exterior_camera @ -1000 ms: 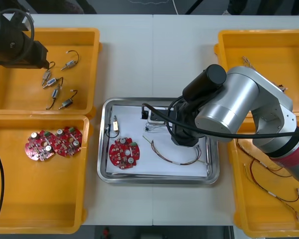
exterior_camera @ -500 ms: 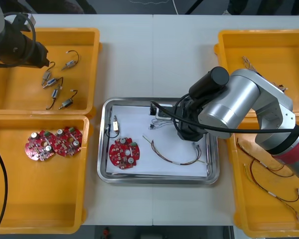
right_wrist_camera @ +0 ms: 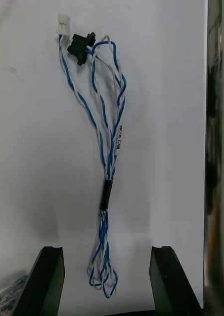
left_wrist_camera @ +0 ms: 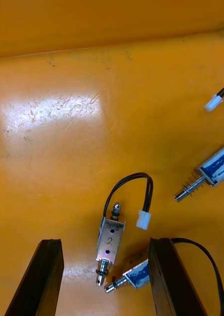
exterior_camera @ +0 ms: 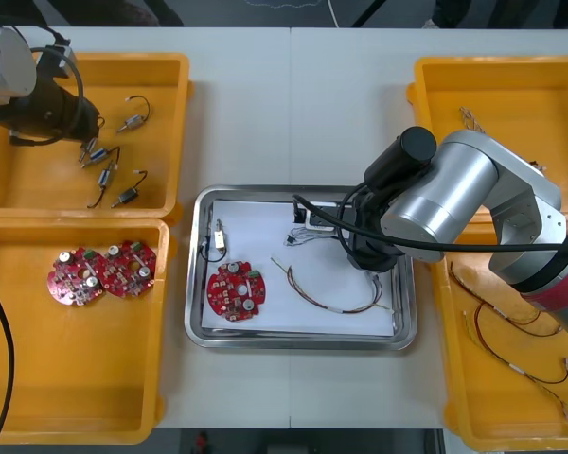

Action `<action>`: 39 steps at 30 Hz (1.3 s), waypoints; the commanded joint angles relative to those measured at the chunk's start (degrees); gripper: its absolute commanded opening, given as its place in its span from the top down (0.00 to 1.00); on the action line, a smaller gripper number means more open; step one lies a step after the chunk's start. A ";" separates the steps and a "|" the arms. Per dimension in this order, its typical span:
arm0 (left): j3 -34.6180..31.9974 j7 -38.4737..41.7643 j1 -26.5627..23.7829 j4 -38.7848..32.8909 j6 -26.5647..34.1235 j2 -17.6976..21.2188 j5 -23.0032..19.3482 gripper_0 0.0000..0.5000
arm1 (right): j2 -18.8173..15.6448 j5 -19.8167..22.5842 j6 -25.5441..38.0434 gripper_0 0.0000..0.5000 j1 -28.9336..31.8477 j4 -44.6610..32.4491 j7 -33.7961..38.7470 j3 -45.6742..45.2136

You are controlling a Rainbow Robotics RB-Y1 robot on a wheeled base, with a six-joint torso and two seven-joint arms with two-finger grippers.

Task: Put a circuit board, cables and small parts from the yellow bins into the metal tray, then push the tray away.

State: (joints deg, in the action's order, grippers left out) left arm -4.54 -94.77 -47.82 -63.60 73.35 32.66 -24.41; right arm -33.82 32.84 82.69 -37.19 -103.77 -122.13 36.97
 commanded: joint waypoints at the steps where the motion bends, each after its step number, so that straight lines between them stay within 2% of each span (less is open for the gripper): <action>1: 1.28 -7.44 -3.16 2.08 -3.65 2.59 0.77 0.00 | -0.90 0.82 1.33 0.00 0.27 -1.09 -1.44 -1.90; 5: 1.90 -7.62 -3.16 2.60 -4.18 2.68 1.38 0.00 | -0.11 1.35 2.30 0.00 0.27 -1.53 -1.44 -2.87; 10: 3.31 -7.88 -3.16 5.42 -6.99 2.59 1.21 0.00 | 2.09 1.79 6.87 0.00 0.27 -4.96 -1.18 -5.68; 14: 4.45 -8.15 -3.07 7.88 -9.98 2.41 0.77 0.00 | 2.35 1.70 12.06 0.00 0.27 -9.53 -0.74 -8.23; 21: 4.98 -8.41 -2.63 8.84 -11.03 2.41 0.41 0.02 | 2.97 2.05 22.95 0.00 0.36 -14.71 -0.04 -15.61; 22: 4.98 -8.50 -2.63 8.84 -11.03 2.41 0.41 0.37 | 3.32 2.32 25.33 0.00 0.45 -15.41 -0.04 -17.90; 24: 4.98 -8.59 -2.55 8.84 -11.03 2.41 0.33 0.76 | 3.41 2.49 27.17 0.00 0.54 -15.94 -0.04 -19.57; 25: 4.98 -8.59 -2.55 8.84 -11.03 2.41 0.33 1.00 | 3.41 2.76 27.31 0.00 0.54 -16.47 -0.04 -21.94; 37: 3.92 -8.76 -2.55 8.67 -10.86 2.41 0.41 1.00 | 2.62 5.83 27.31 0.00 4.14 -17.88 -0.04 -38.73; 39: 2.69 -8.94 -2.55 7.53 -9.27 2.68 0.77 1.00 | 2.18 6.10 27.31 0.00 5.02 -17.88 -0.04 -41.28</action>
State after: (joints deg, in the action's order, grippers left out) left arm -0.65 -98.17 -48.29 -54.77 62.90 32.91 -23.83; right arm -31.26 38.10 109.79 -34.00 -119.61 -122.12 -0.08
